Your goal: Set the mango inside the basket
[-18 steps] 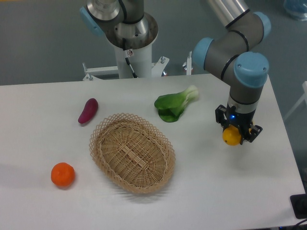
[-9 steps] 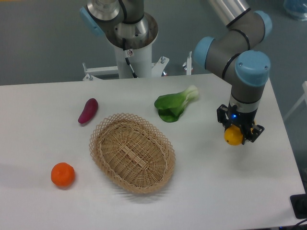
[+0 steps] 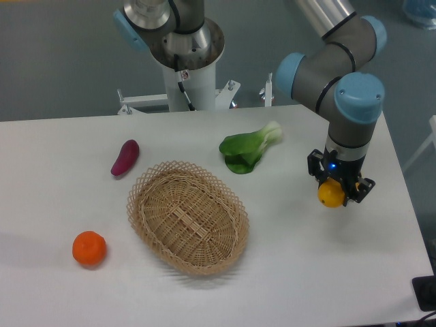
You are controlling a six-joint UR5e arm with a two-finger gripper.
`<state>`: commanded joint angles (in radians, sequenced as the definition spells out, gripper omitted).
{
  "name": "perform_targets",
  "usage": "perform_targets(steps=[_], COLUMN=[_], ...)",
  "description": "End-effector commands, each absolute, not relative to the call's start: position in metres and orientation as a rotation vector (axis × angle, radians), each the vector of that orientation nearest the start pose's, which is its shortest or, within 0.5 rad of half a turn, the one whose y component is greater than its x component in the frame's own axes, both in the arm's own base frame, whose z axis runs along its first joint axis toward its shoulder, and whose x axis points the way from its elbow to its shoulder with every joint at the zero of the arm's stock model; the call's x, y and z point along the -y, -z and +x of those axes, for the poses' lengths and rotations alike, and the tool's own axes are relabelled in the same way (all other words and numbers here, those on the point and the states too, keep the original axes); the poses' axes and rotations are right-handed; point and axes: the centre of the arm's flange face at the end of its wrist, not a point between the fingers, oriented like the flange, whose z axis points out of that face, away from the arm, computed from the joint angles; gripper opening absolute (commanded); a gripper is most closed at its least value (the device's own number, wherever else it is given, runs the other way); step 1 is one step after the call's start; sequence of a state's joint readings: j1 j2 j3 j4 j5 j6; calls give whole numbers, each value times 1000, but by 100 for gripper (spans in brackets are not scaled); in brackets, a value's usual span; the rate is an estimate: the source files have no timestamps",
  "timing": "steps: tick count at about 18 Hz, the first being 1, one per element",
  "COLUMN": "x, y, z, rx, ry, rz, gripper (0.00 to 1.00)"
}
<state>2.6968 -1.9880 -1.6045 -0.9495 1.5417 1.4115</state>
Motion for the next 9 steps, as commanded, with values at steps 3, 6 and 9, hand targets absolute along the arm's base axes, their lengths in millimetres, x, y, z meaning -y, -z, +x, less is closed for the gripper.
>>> perform_targets(steps=[3, 6, 9], x=[-412, -420, -432], y=[-300, -297, -301], z=[-510, -501, -488], rx=[-395, -407, -404], ry=[-236, -223, -226], rz=[-3019, -3019, -3014], gripper=[49, 49, 49])
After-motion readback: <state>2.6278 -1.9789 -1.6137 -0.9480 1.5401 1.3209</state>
